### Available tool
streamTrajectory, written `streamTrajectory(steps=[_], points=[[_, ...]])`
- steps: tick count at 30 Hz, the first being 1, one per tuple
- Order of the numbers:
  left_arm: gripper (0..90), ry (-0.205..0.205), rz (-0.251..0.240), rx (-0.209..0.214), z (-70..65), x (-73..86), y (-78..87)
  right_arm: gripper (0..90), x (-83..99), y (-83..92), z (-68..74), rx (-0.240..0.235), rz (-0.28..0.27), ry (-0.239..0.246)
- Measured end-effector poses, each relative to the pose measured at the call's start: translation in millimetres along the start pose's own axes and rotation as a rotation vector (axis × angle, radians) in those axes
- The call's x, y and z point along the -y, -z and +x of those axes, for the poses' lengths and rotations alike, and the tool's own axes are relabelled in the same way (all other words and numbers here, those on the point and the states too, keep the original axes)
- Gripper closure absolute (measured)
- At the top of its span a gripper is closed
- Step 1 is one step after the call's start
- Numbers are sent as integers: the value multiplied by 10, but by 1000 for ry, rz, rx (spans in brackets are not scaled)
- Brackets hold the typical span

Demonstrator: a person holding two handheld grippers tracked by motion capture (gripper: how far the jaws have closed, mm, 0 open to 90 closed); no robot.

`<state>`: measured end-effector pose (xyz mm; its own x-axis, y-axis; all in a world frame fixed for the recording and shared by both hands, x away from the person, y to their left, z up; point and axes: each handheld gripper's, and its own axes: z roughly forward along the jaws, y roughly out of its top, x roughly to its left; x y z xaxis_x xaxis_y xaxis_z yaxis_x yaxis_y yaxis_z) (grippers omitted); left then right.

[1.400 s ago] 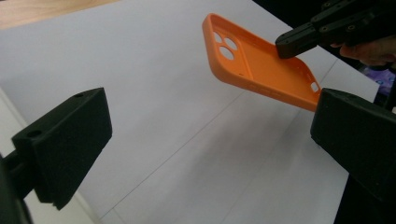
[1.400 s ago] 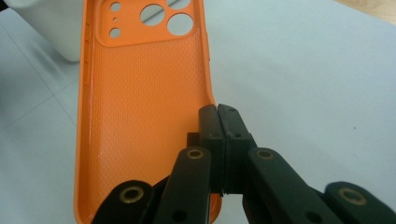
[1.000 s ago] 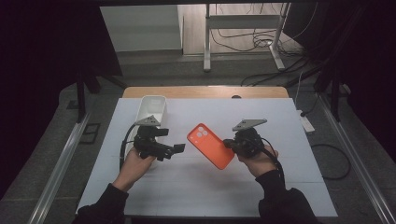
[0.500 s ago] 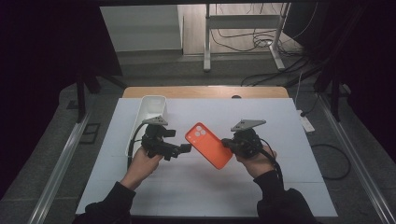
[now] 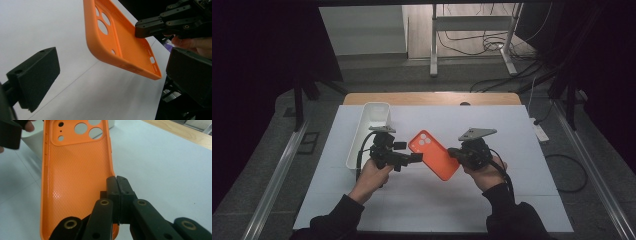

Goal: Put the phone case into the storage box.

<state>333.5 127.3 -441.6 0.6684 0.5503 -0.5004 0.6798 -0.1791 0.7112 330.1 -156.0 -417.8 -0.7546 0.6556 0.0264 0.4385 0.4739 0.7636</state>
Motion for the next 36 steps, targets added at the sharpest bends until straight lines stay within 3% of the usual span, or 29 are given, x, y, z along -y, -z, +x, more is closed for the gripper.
streamTrajectory(steps=[16,22,25,30,36], points=[[2,50,-18,68,-42,24,-123,893,-28,2,99,-20,-29,4],[29,51,-11,71,-41,37,-144,893,-37,-1,141,-29,-39,10],[74,63,-13,77,-34,45,-148,893,-40,3,151,-27,-45,11],[221,92,-19,136,-4,56,-152,893,-46,14,163,-30,-54,11],[354,115,-21,171,10,63,-156,893,-47,10,175,-31,-56,14]])
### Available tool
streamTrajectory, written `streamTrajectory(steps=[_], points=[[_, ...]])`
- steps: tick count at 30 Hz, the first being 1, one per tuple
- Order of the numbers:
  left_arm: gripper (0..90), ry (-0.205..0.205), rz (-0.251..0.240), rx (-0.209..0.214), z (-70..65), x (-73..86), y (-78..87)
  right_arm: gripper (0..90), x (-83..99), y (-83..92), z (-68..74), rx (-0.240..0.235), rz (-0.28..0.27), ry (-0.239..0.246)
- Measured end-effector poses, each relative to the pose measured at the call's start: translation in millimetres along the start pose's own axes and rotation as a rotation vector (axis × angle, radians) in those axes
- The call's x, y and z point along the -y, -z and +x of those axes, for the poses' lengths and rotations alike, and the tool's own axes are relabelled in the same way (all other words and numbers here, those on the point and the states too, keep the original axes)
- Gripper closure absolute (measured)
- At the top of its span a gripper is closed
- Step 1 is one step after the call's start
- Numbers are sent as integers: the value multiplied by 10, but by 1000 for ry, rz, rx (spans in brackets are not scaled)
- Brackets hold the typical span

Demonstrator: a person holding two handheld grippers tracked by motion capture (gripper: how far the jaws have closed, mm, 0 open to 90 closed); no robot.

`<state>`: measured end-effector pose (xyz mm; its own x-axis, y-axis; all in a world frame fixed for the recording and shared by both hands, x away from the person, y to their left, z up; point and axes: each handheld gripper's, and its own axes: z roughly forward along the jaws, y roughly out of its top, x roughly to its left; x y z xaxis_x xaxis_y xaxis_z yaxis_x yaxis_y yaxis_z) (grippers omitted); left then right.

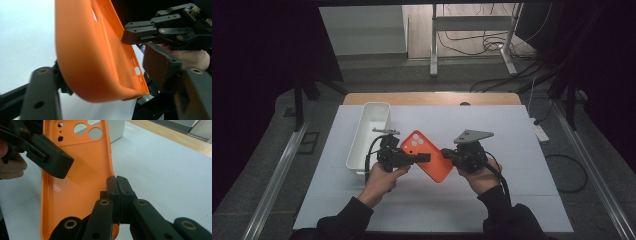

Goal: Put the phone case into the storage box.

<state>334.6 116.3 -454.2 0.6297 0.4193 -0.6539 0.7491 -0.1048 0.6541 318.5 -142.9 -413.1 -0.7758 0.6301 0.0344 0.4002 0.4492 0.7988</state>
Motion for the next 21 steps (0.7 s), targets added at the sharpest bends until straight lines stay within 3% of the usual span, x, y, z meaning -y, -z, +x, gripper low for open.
streamTrajectory(steps=[5,12,21], points=[[465,14,-2,34,25,6,10,893,0,-5,9,1,2,6],[688,45,8,63,41,22,-5,893,0,-9,25,1,-4,7],[838,78,8,89,71,34,18,883,17,-20,50,-3,-12,19]])
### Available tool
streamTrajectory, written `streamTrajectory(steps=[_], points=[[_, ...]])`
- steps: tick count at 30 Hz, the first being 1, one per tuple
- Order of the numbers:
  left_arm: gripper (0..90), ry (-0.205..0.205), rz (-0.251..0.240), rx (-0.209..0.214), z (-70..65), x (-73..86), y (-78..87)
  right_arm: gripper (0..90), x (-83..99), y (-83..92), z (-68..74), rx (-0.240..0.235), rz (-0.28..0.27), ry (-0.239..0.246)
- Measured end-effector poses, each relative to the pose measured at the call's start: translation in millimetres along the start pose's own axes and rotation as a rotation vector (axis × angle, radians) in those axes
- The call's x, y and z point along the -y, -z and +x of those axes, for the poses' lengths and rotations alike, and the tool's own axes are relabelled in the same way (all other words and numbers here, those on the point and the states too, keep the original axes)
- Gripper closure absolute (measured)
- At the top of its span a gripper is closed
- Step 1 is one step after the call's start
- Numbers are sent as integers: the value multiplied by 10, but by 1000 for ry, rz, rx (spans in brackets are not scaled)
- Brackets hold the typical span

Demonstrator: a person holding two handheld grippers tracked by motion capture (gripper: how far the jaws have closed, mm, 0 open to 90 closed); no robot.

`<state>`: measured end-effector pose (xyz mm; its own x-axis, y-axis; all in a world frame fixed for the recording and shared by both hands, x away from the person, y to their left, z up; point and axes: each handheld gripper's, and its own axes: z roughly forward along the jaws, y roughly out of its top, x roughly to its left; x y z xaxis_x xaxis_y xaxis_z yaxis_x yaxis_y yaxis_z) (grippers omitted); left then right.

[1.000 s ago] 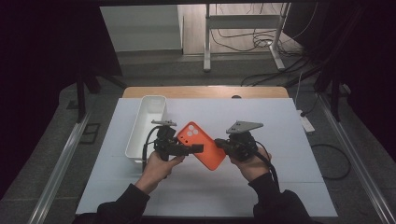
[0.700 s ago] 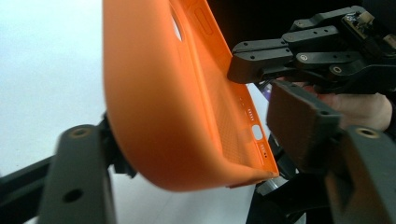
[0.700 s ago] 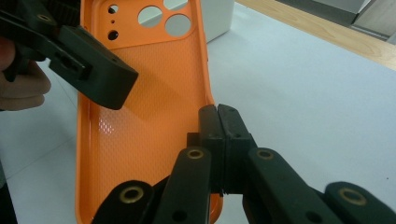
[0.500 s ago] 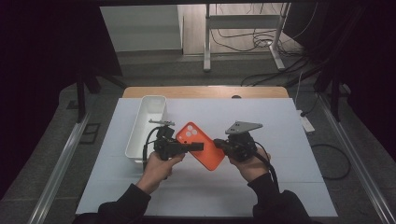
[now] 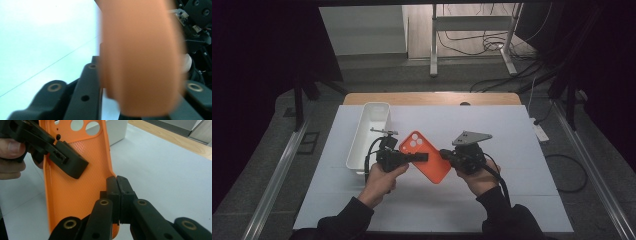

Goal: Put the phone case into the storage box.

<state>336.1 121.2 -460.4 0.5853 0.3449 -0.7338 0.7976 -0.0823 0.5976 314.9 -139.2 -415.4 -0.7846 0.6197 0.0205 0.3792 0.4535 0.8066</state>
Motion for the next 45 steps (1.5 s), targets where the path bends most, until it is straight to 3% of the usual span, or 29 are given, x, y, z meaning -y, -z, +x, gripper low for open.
streamTrajectory(steps=[5,9,17,18,22,27,31,37,45], points=[[857,-17,15,-14,-21,-2,6,850,15,-29,20,-10,15,15],[858,-43,19,-17,-44,-18,38,760,2,14,8,-31,2,-3],[856,-116,54,-40,-88,-43,85,452,-13,85,-58,-73,12,-21],[856,-116,54,-40,-88,-43,85,452,-13,85,-58,-73,12,-21],[855,-140,67,-47,-83,-57,134,242,0,72,-102,-139,15,-33],[854,-180,85,-55,-92,-68,183,17,38,-17,-116,-150,36,-55],[853,-206,98,-62,-99,-71,197,0,60,-33,-119,-155,22,-55],[853,-256,123,-52,-125,-69,189,0,82,-38,-150,-232,42,-54],[852,-291,150,-33,-152,-62,155,0,96,-69,-135,-280,22,-85]])
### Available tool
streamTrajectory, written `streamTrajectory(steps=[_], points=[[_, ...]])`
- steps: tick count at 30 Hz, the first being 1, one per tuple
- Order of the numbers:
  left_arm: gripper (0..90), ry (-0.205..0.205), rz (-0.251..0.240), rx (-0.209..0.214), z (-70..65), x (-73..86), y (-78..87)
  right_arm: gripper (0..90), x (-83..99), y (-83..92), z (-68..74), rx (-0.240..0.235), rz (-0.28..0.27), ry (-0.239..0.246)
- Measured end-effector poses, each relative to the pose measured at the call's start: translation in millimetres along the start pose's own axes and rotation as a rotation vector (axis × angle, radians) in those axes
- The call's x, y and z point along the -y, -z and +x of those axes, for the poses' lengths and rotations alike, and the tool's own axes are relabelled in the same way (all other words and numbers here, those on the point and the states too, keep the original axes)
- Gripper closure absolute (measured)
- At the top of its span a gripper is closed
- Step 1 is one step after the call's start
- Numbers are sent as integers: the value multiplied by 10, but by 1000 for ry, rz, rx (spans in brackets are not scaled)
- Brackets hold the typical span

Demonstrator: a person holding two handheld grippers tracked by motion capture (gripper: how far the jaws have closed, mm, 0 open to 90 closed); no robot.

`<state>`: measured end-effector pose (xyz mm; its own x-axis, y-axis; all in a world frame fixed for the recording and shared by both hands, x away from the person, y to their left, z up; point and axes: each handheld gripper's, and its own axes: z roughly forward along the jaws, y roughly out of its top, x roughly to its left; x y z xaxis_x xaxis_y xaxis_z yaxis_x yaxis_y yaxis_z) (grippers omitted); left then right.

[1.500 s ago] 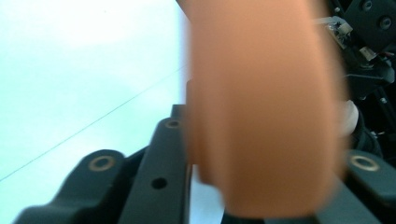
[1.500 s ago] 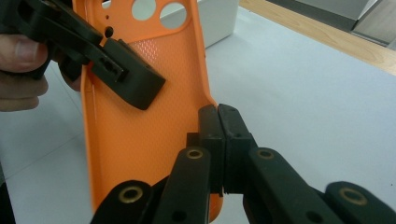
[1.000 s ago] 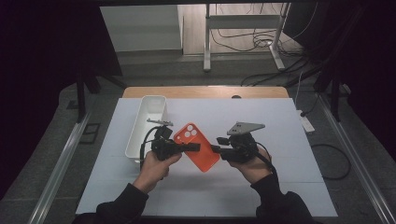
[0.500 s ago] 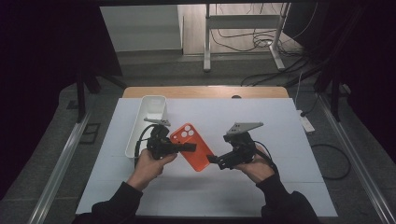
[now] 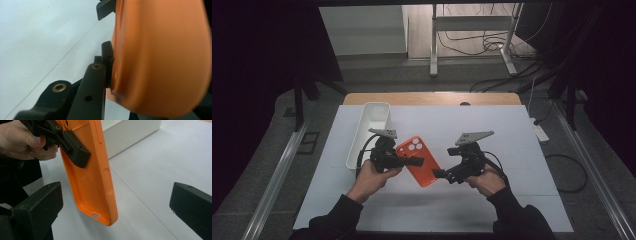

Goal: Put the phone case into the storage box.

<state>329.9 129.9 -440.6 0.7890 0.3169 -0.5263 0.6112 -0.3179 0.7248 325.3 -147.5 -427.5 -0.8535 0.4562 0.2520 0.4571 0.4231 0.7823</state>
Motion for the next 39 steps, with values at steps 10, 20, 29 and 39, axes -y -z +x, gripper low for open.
streamTrajectory(steps=[10,20,29,39], points=[[851,-36,16,44,-48,-14,-40,0,3,-112,70,-45,74,-8],[851,-69,28,74,-100,-35,-72,333,16,-185,144,-107,121,39],[838,-71,13,96,-125,-48,-60,707,26,-176,144,-195,106,41],[712,-81,-19,83,-143,-62,-46,845,10,-122,118,-248,78,75]])
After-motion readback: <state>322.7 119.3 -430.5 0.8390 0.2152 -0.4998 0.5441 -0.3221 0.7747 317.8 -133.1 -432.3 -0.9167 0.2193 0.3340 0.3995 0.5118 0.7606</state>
